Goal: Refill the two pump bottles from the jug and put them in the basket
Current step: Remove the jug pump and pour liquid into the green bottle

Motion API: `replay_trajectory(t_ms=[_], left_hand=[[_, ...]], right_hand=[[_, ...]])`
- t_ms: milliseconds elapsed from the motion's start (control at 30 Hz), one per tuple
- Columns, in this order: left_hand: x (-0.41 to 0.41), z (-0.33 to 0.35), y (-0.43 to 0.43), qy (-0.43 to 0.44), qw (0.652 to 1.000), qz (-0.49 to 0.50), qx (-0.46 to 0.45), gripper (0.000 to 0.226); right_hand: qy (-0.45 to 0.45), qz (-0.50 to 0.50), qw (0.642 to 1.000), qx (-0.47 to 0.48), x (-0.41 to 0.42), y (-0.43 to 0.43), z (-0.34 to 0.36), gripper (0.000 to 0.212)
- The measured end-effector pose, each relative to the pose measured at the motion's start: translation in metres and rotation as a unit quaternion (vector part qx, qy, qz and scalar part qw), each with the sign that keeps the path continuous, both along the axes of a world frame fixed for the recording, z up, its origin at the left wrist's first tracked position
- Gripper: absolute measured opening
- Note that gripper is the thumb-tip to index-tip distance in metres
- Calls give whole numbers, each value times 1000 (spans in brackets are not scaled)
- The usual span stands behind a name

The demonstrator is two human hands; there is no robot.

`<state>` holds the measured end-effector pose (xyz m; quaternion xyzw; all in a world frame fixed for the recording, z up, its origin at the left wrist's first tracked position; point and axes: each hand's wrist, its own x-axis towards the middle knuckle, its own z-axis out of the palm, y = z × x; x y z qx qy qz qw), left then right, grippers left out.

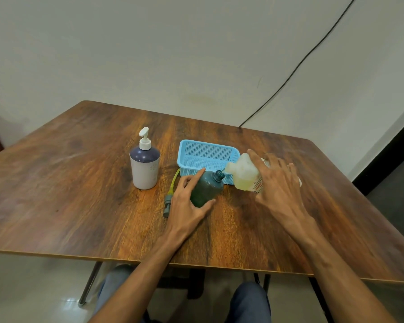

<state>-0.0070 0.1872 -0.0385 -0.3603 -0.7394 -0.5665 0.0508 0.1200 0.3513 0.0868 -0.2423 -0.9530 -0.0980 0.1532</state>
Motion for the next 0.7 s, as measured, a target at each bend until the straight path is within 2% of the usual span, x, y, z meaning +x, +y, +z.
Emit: replay_trajectory(t_ms=[700], left_hand=[[1,0,0,0,1000,-2,10,85]], right_hand=[[-2,1,1000,12,-1,0,1,113]])
